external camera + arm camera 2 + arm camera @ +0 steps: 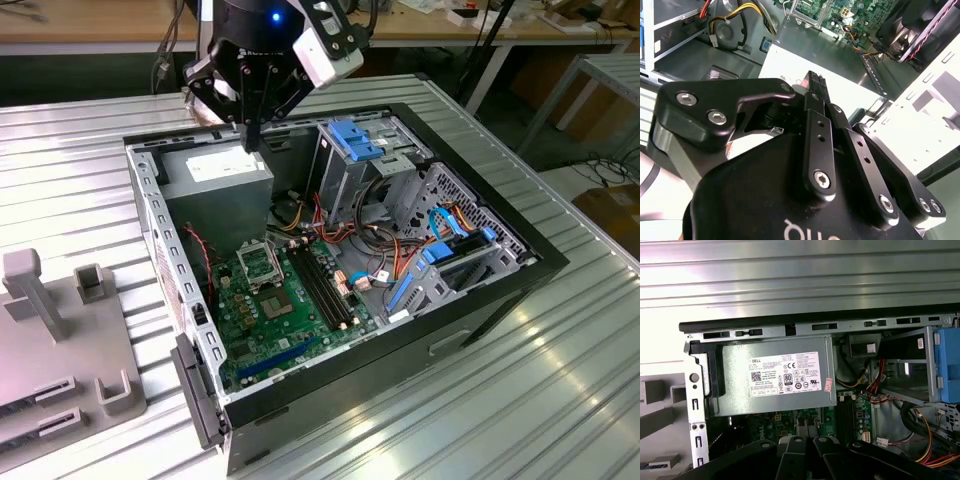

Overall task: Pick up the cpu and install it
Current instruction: 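Reach for the cpu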

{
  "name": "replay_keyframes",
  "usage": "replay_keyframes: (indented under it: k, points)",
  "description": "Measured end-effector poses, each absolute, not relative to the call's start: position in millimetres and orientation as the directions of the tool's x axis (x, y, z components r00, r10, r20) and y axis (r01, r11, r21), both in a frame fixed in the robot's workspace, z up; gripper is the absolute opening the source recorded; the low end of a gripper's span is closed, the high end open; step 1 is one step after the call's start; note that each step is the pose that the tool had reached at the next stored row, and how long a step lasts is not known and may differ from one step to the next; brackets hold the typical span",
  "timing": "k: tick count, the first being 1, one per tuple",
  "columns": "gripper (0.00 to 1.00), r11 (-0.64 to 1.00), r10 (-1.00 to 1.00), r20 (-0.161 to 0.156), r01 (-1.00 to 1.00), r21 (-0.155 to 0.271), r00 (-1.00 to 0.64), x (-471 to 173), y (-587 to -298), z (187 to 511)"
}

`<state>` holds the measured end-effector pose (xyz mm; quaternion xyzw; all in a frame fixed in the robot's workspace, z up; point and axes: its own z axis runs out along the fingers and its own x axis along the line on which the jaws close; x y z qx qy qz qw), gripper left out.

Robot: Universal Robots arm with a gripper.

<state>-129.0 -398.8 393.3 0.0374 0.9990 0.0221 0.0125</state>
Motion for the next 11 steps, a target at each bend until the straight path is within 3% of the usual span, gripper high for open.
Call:
replay_keyframes:
  k: [11]
  points:
    - [0.11, 0.996, 0.075, -0.023, 0.074, 0.045, -0.997, -132.5, -398.8, 393.3]
